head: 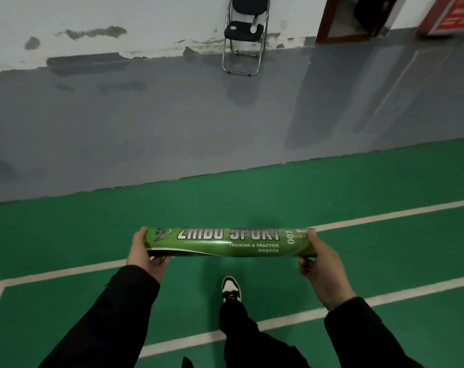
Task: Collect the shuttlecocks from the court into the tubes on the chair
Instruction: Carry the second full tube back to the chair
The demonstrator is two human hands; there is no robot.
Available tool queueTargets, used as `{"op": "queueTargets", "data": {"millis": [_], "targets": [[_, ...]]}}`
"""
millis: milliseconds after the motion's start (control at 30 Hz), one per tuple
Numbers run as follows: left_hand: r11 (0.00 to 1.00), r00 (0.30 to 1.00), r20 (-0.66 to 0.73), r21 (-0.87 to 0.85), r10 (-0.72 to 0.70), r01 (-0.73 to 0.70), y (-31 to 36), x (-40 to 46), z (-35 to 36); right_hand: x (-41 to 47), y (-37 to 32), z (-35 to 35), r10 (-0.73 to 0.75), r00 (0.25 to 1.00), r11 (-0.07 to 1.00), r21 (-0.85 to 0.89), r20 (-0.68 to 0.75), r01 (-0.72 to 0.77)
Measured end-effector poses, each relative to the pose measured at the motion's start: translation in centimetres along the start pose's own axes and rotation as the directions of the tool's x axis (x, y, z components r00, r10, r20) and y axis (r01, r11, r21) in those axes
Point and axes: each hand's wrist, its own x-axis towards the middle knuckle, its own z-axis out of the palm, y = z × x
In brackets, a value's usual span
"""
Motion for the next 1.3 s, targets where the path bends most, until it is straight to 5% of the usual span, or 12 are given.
{"op": "queueTargets", "data": {"millis": [267, 633, 767, 967, 1300], "targets": [[0.977, 0.989, -0.094, 0.192, 0.117, -0.098, 14.5, 12.8, 16.5, 19.2, -16.9, 12.3, 0.074, 0.979, 0.992, -0.119, 0.192, -0.052], [0.880, 0.933, 0.279, 0.353, 0.227, -0.319, 28.8, 35.2, 44.5, 47.2, -36.3, 26.3, -0.026, 0.996, 1.000, -0.002, 0.082, 0.026], [0.870, 0.874, 0.392, 0.274, 0.288, -0.410, 34.1, 39.7, 58.3, 56.7, -44.5, 28.0, 0.011, 0.997, 0.999, 0.036, 0.075, -0.013], [0.975, 0.911, 0.365, 0.037, 0.189, -0.217, 38.9, 47.8, 79.4, 70.5, -53.1, 31.2, 0.053, 0.998, 0.977, 0.210, -0.033, -0.045], [0.999, 0.939, 0.342, 0.020, -0.039, 0.034, 38.3, 59.7, 109.9, 98.7, -73.0, 36.7, 0.070, 0.997, 0.987, 0.146, -0.021, -0.066]]}}
